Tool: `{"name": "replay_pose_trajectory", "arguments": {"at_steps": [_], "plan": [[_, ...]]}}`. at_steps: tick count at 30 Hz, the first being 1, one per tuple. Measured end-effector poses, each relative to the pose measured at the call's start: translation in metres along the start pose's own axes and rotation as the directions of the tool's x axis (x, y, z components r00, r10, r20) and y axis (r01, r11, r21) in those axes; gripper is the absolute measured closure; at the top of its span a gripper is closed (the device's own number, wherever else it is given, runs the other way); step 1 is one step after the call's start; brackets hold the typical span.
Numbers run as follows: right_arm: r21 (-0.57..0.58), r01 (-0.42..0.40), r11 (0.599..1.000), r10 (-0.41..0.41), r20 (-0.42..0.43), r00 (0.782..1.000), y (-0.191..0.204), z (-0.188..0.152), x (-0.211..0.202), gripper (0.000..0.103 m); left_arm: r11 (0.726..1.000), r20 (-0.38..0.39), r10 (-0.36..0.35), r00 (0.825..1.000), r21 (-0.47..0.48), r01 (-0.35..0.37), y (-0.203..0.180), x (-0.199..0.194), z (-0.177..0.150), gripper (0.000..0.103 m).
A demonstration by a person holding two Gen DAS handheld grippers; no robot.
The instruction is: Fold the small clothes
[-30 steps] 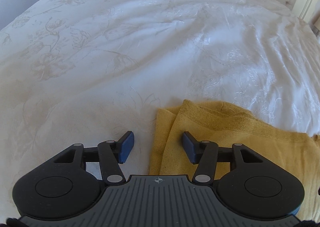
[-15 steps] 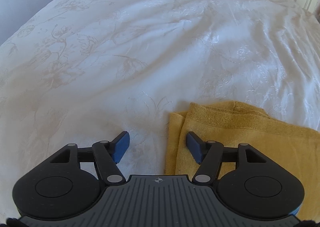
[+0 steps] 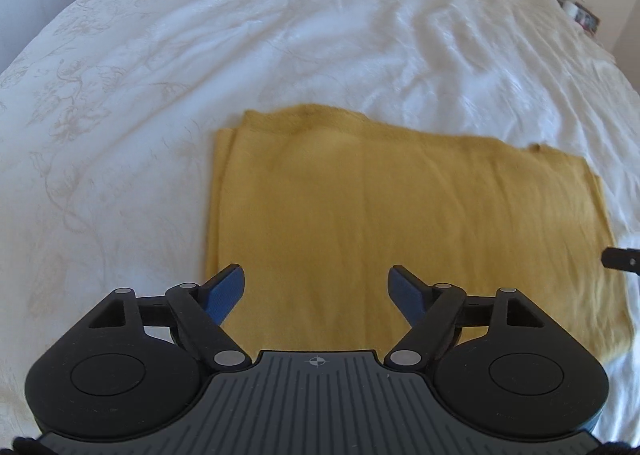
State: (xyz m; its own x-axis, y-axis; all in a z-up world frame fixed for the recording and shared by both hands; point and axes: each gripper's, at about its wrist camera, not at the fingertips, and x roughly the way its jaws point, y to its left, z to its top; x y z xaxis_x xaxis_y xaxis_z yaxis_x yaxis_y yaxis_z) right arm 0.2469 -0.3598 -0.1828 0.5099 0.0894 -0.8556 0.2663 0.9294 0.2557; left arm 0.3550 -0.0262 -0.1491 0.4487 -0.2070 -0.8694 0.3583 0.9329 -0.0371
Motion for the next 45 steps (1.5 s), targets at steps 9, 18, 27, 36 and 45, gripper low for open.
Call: {"name": "replay_pose_trajectory", "arguments": {"at_steps": [9, 18, 27, 36, 45], "plan": [[-0.003, 0.105, 0.995, -0.104, -0.145, 0.984, -0.012, -0.057, 0.005, 0.012, 0.998, -0.131, 0.026, 0.991, 0.053, -0.02, -0.01, 0.015, -0.062, 0.018], [0.053, 0.119, 0.991, -0.108, -0.18, 0.978, -0.033, -0.063, 0.01, 0.001, 0.998, -0.209, 0.041, 0.977, 0.045, -0.033, -0.01, 0.032, -0.048, 0.007], [0.051, 0.087, 0.995, -0.078, -0.154, 0.985, -0.04, -0.069, 0.012, 0.0, 0.998, -0.204, 0.067, 0.977, 0.016, -0.065, -0.017, 0.046, -0.046, 0.0], [0.042, 0.055, 0.998, -0.051, -0.086, 0.995, -0.046, -0.09, 0.001, 0.0, 0.993, -0.27, 0.086, 0.959, -0.057, -0.105, -0.02, 0.043, -0.042, 0.004], [0.034, -0.001, 0.999, 0.002, -0.03, 1.0, -0.054, -0.1, -0.011, 0.0, 0.993, -0.094, 0.066, 0.993, -0.09, -0.074, -0.051, -0.007, 0.002, 0.024]]}}
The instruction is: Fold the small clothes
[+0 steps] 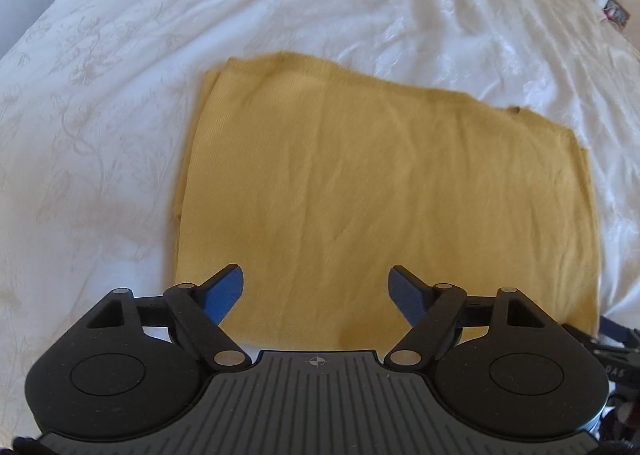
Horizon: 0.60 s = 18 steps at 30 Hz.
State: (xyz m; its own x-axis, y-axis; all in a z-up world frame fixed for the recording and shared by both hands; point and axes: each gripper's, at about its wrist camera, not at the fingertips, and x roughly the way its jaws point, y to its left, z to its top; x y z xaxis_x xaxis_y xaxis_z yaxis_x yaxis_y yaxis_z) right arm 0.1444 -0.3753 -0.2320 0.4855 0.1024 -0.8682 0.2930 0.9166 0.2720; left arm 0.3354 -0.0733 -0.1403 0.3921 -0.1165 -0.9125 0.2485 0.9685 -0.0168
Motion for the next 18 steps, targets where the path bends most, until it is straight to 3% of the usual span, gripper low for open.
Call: {"name": "replay_pose_trajectory", "arguments": {"at_steps": [7, 14, 18], "plan": [[-0.012, -0.035, 0.999, 0.035, 0.012, 0.999, -0.005, -0.004, -0.006, 0.0, 1.0, 0.016, -0.013, 1.0, 0.021, 0.013, -0.032, 0.029, 0.053, 0.024], [0.022, -0.074, 0.997, 0.074, -0.004, 0.997, -0.012, 0.003, -0.006, 0.0, 0.998, -0.044, 0.009, 0.999, 0.068, -0.006, -0.055, 0.063, 0.062, 0.024], [0.031, -0.1, 0.994, 0.102, -0.058, 0.993, -0.016, 0.012, -0.005, 0.0, 0.996, -0.087, 0.037, 0.996, 0.083, -0.03, -0.057, 0.083, 0.057, 0.02]]}}
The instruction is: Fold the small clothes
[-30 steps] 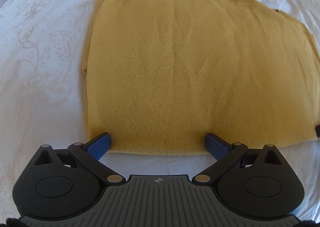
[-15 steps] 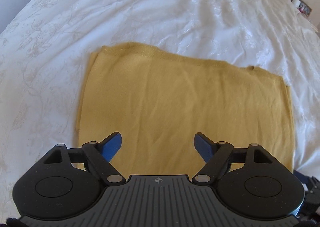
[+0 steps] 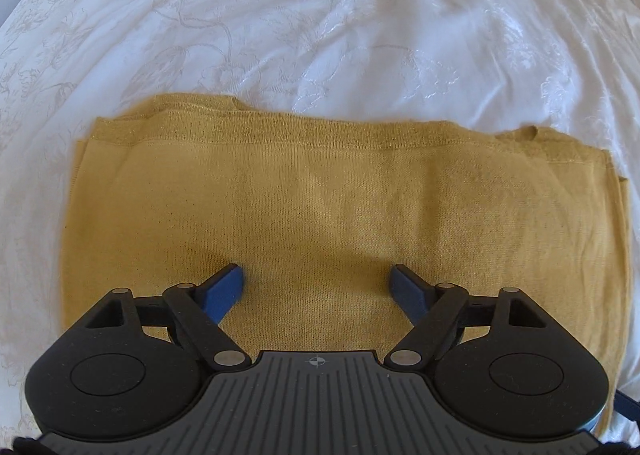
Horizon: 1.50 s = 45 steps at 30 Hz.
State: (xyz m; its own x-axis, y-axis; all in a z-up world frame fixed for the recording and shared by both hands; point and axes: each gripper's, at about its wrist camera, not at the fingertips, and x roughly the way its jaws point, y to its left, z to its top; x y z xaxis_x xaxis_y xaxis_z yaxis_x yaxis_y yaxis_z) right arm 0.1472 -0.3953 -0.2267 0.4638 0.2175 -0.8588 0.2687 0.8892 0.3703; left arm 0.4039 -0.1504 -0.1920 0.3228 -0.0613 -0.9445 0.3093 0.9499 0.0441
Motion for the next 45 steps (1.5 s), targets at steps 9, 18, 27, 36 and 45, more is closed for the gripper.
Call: {"name": "replay_pose_trajectory", "arguments": {"at_steps": [9, 18, 27, 36, 45], "plan": [[0.205, -0.161, 0.965, 0.169, -0.021, 0.985, -0.035, 0.038, 0.003, 0.0, 1.0, -0.008, 0.001, 1.0, -0.005, -0.001, 0.006, 0.013, -0.002, 0.007], [0.22, -0.286, 0.933, 0.297, -0.02, 0.955, -0.041, 0.075, 0.027, 0.0, 1.0, -0.004, 0.015, 1.0, 0.001, -0.015, 0.007, 0.017, -0.003, 0.003], [0.211, -0.336, 0.918, 0.341, 0.013, 0.94, -0.032, 0.099, 0.046, 0.0, 1.0, -0.004, 0.004, 1.0, -0.004, -0.004, 0.004, 0.01, 0.003, 0.006], [0.196, -0.368, 0.909, 0.367, 0.043, 0.929, -0.031, 0.098, 0.051, 0.0, 0.998, 0.05, -0.053, 0.997, -0.023, 0.054, 0.001, -0.031, -0.025, 0.015], [0.187, -0.419, 0.889, 0.431, -0.029, 0.902, -0.032, 0.094, 0.048, 0.0, 0.999, -0.012, -0.029, 1.0, 0.018, 0.029, -0.005, -0.023, -0.066, 0.013]]}}
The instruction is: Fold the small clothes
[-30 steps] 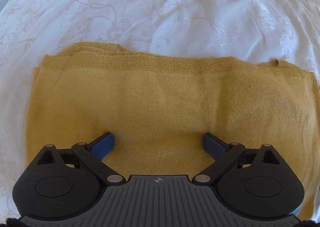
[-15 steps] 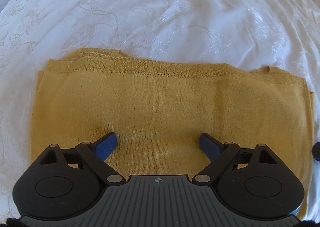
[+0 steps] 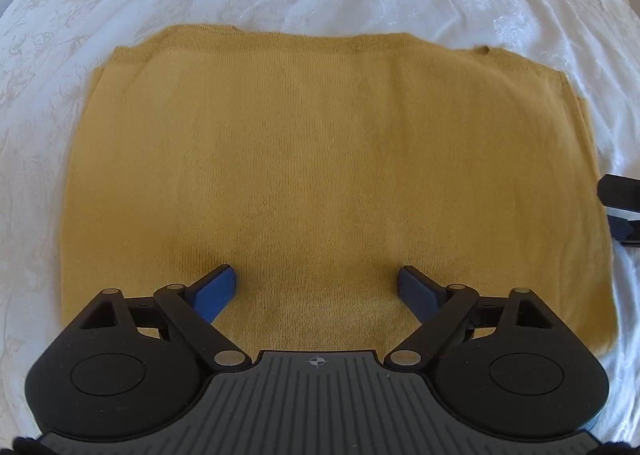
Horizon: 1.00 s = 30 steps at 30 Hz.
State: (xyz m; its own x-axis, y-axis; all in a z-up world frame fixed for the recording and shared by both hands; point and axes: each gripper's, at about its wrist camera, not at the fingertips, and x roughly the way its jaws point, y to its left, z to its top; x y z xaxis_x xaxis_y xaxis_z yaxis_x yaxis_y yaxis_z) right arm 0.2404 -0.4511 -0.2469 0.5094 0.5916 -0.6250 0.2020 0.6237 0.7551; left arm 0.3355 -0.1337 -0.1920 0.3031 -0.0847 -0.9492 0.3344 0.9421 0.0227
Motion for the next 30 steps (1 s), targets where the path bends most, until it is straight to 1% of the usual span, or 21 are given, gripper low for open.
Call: {"name": "replay_pose_trajectory", "arguments": {"at_steps": [2, 3, 5, 8, 11, 13, 15, 16, 17, 18, 19, 20, 21, 23, 26, 30], "plan": [[-0.012, 0.008, 1.0, -0.008, -0.005, 1.0, 0.002, -0.002, 0.001, 0.0, 1.0, -0.005, -0.003, 1.0, 0.002, 0.003, 0.002, 0.006, 0.0, 0.012], [-0.015, 0.018, 1.0, -0.018, -0.003, 1.0, 0.004, -0.002, 0.002, 0.0, 1.0, -0.015, -0.005, 1.0, -0.001, 0.005, 0.002, 0.01, 0.002, 0.01], [-0.003, 0.033, 0.999, -0.033, -0.002, 0.999, 0.005, -0.001, 0.004, 0.0, 1.0, -0.03, -0.002, 1.0, 0.0, 0.002, 0.003, 0.015, 0.007, 0.008], [0.033, 0.036, 0.999, -0.036, 0.003, 0.999, 0.004, 0.002, 0.006, 0.0, 1.0, -0.04, -0.001, 0.999, -0.001, 0.001, 0.004, 0.015, 0.012, 0.009], [0.025, 0.044, 0.999, -0.044, -0.002, 0.999, 0.006, 0.002, 0.006, 0.0, 1.0, -0.022, -0.003, 1.0, -0.013, 0.002, 0.005, 0.006, 0.008, 0.012], [-0.014, 0.068, 0.998, -0.069, -0.012, 0.998, 0.011, 0.0, 0.007, 0.007, 1.0, -0.011, -0.004, 1.0, -0.023, 0.004, 0.008, -0.003, 0.002, 0.014], [-0.055, 0.111, 0.992, -0.112, -0.017, 0.994, 0.017, -0.001, 0.007, 0.029, 1.0, 0.008, -0.005, 1.0, -0.029, 0.005, 0.013, -0.015, -0.008, 0.014], [-0.065, 0.128, 0.99, -0.129, -0.017, 0.992, 0.018, -0.002, 0.007, 0.035, 1.0, 0.017, -0.004, 1.0, -0.03, 0.004, 0.015, -0.021, -0.013, 0.014], [-0.06, 0.13, 0.99, -0.132, -0.02, 0.991, 0.018, -0.002, 0.007, 0.045, 1.0, 0.023, -0.003, 1.0, -0.029, 0.004, 0.018, -0.025, -0.016, 0.014], [-0.047, 0.135, 0.99, -0.136, -0.021, 0.99, 0.017, -0.002, 0.007, 0.051, 1.0, 0.029, -0.002, 1.0, -0.029, 0.002, 0.021, -0.03, -0.02, 0.014], [-0.04, 0.14, 0.989, -0.141, -0.02, 0.99, 0.017, -0.002, 0.007, 0.055, 1.0, 0.034, 0.001, 0.999, -0.03, 0.0, 0.024, -0.033, -0.023, 0.014], [-0.035, 0.152, 0.988, -0.153, -0.022, 0.988, 0.017, -0.002, 0.007, 0.066, 0.999, 0.039, 0.002, 0.999, -0.032, -0.001, 0.027, -0.037, -0.025, 0.014], [-0.029, 0.169, 0.985, -0.17, -0.024, 0.985, 0.017, -0.002, 0.007, 0.074, 0.999, 0.045, 0.004, 0.999, -0.034, -0.003, 0.033, -0.041, -0.027, 0.014], [-0.029, 0.188, 0.982, -0.188, -0.01, 0.982, 0.023, -0.003, 0.006, 0.076, 0.999, 0.058, 0.009, 0.998, -0.042, -0.006, 0.042, -0.048, -0.03, 0.014], [-0.056, 0.243, 0.968, -0.243, 0.007, 0.97, 0.043, -0.004, 0.004, 0.077, 0.998, 0.083, 0.006, 0.997, -0.066, 0.0, 0.057, -0.061, -0.033, 0.014], [-0.069, 0.254, 0.965, -0.252, 0.031, 0.967, 0.076, -0.003, -0.001, 0.078, 0.996, 0.093, -0.006, 0.996, -0.083, 0.014, 0.079, -0.064, -0.031, 0.014]]}}
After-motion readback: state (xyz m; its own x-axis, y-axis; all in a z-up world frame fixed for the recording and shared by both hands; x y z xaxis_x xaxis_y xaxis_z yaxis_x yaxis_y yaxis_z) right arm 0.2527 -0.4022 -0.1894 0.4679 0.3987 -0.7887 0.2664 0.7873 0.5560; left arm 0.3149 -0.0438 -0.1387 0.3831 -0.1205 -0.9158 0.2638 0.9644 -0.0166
